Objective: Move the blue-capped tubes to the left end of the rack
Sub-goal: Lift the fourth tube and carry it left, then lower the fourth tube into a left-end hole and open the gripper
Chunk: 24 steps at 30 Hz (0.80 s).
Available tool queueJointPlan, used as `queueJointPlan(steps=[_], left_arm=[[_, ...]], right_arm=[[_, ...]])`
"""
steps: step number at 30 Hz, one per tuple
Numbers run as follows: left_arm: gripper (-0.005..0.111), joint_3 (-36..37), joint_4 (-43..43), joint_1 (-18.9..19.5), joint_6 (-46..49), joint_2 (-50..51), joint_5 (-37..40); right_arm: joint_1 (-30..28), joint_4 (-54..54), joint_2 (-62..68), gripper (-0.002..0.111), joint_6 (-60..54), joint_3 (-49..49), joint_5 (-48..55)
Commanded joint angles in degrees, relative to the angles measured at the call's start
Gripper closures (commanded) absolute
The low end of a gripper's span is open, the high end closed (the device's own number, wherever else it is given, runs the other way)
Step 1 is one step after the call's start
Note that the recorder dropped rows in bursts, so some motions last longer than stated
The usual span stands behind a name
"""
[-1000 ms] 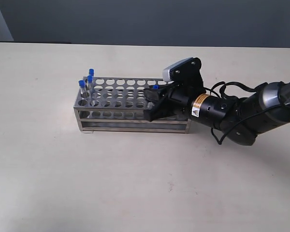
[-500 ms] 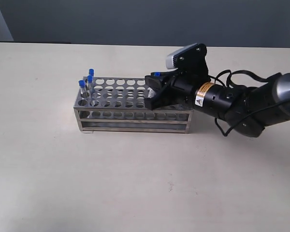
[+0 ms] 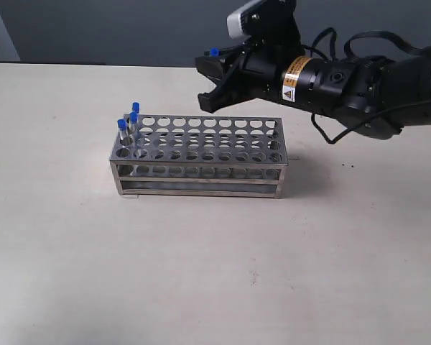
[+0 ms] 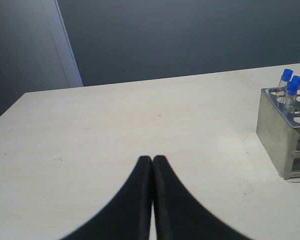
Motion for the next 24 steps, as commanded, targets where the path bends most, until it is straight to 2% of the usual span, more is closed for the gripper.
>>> queueJointPlan(steps=[1,10,16,24], left_arm=[[0.106,-0.11,-0.01,-0.39,-0.2,0.26,-0.77],[0.106,-0.11,-0.01,-0.39,-0.2,0.26,-0.77],[0.106,-0.11,-0.01,-0.39,-0.2,0.26,-0.77],[0.106,-0.11,-0.01,-0.39,-0.2,0.26,-0.77]], right_arm=[[-0.14,-9.46,-0.47,0.109,9.96,-4.45,0.05],[2.12,-21.22,0.39,0.109,22.51,-9.85,-1.49],[5.89,-22.15,2.88,0.109,22.86,-9.85,-1.05],[6.54,-21.93,6.0,0.109,22.91,-9.85,-1.61]])
